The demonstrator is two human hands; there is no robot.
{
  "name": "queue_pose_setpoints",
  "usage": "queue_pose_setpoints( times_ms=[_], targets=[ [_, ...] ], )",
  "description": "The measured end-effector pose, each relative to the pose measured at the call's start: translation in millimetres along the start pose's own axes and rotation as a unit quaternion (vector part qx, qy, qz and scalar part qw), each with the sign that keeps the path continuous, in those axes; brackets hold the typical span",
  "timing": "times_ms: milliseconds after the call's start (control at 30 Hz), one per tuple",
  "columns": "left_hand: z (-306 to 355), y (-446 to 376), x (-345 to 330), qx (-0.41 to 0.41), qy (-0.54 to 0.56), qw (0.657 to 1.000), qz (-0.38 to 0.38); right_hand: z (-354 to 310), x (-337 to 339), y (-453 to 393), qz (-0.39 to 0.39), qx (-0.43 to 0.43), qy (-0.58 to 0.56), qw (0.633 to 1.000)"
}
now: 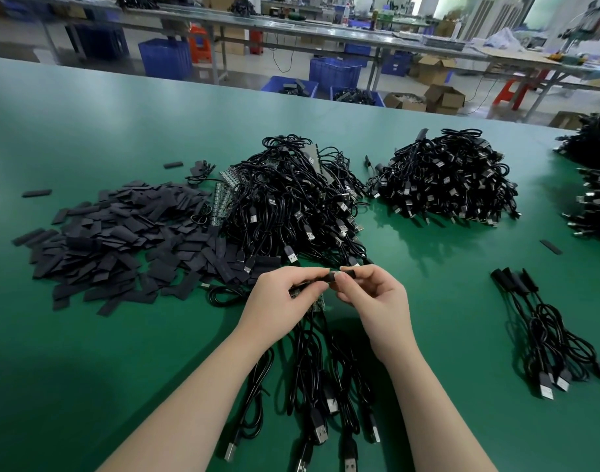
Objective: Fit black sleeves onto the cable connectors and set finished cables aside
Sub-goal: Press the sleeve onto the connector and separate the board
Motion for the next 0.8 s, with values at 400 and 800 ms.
queue_pose_setpoints(
  times_ms=[400, 800],
  targets=[
    [0.2, 1.6, 0.5, 0.016, 0.043, 0.999, -0.012, 2.7, -3.5, 2.2, -0.04, -0.037, -0.035, 0.998],
    [5.7, 2.4, 0.8, -0.004, 0.008, 1.0, -0.016, 4.0, -8.1, 3.4, -0.058, -0.043, -0.06, 0.996]
  ],
)
Point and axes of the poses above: each hand's wrist, its own y-axis away from the middle knuckle, its own x-axis out of the back of the hand, z = x × y, the point moved 4 cm from there along -y, towards the middle knuckle, and after that the axes turned 4 degrees about -x, right-handed, at the moved point
